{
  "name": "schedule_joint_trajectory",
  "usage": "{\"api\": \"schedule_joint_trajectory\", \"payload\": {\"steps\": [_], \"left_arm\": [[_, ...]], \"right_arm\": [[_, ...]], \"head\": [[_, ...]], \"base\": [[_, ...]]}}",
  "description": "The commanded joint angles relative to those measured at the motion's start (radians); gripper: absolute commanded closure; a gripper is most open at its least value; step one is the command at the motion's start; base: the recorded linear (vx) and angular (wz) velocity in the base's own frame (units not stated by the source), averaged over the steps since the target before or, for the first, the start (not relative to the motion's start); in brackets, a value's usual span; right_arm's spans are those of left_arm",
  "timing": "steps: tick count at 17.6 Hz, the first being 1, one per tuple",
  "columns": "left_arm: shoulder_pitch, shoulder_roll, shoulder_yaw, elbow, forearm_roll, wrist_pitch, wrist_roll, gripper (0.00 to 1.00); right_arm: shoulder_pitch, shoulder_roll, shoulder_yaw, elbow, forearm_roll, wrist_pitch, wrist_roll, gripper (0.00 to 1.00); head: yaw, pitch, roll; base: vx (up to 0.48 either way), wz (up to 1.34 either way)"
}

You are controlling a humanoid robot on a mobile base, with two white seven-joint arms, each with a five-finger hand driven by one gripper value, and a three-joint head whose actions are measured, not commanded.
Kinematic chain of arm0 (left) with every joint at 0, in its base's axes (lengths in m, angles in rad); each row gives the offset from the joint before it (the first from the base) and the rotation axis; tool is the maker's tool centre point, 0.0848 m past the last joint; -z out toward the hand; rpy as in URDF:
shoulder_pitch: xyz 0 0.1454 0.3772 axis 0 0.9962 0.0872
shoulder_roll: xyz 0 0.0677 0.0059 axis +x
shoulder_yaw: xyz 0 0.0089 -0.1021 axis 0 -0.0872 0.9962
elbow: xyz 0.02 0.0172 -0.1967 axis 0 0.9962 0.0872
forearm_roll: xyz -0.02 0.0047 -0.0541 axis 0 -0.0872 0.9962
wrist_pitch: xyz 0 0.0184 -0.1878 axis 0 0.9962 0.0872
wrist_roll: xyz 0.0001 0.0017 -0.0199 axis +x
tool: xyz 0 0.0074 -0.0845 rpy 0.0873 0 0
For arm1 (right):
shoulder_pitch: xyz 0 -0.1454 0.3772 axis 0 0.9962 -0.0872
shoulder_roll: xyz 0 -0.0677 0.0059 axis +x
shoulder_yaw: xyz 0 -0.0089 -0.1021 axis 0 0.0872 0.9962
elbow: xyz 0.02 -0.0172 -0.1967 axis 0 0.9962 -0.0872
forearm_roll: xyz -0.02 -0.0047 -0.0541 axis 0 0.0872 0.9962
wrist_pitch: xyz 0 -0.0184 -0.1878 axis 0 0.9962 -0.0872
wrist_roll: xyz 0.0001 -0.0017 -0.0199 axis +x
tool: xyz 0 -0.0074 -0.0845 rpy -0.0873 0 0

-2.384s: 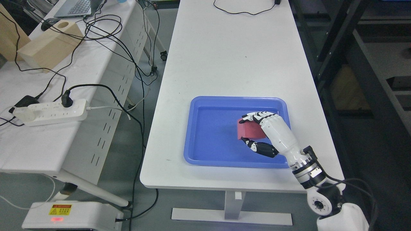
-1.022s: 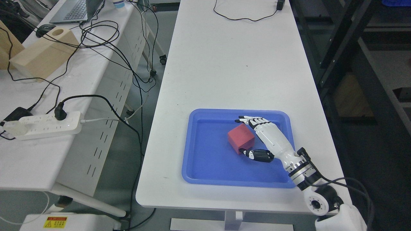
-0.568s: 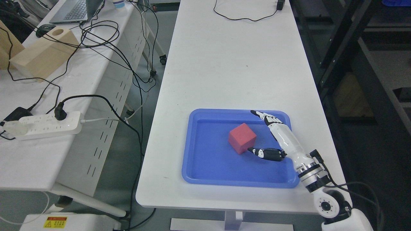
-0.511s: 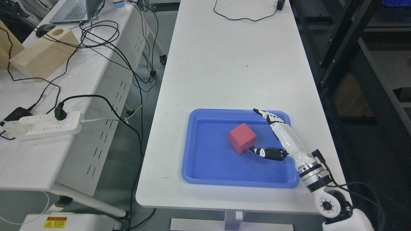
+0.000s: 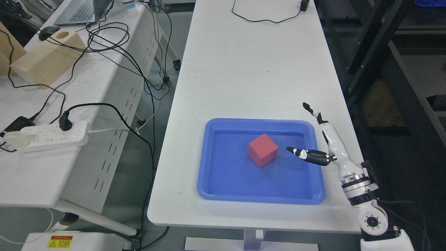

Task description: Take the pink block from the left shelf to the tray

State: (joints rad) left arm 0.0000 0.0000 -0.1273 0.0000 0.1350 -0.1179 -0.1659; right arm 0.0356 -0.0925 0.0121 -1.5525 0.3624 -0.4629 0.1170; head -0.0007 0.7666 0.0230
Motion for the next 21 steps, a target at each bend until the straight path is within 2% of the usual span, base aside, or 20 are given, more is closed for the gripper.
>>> {"api": "schedule_joint_trajectory", "payload": {"steps": [1,5,10,16,19,21], "left_arm": [[0.020,0.017,0.000,-0.017,0.000,0.000,0.000,0.00],[0.020,0.017,0.000,-0.017,0.000,0.000,0.000,0.00],[0.020,0.017,0.000,-0.017,0.000,0.000,0.000,0.00],[0.020,0.017,0.000,-0.017,0.000,0.000,0.000,0.00],[0.020,0.017,0.000,-0.017,0.000,0.000,0.000,0.00],[0.020,0.017,0.000,-0.017,0.000,0.000,0.000,0.00]], "right_arm": [[0.010,0.005,-0.115,-0.001,-0.557,-0.080,0.004,0.01],[0.013,0.007,-0.123,0.000,-0.568,-0.105,0.004,0.01],[0.029,0.008,-0.129,0.002,-0.565,-0.077,0.004,0.01],[0.032,0.007,-0.152,0.002,-0.556,0.116,0.006,0.01],[0.035,0.000,-0.153,0.002,-0.557,0.176,0.012,0.01],[0.036,0.000,-0.153,0.002,-0.557,0.213,0.068,0.01]], "head": [[0.0000,0.000,0.000],[0.0000,0.000,0.000],[0.0000,0.000,0.000],[0.0000,0.000,0.000],[0.0000,0.000,0.000],[0.0000,0.000,0.000]], "base": [[0.000,0.00],[0.000,0.00],[-0.047,0.00],[-0.122,-0.01],[-0.171,0.00],[-0.189,0.06]]}}
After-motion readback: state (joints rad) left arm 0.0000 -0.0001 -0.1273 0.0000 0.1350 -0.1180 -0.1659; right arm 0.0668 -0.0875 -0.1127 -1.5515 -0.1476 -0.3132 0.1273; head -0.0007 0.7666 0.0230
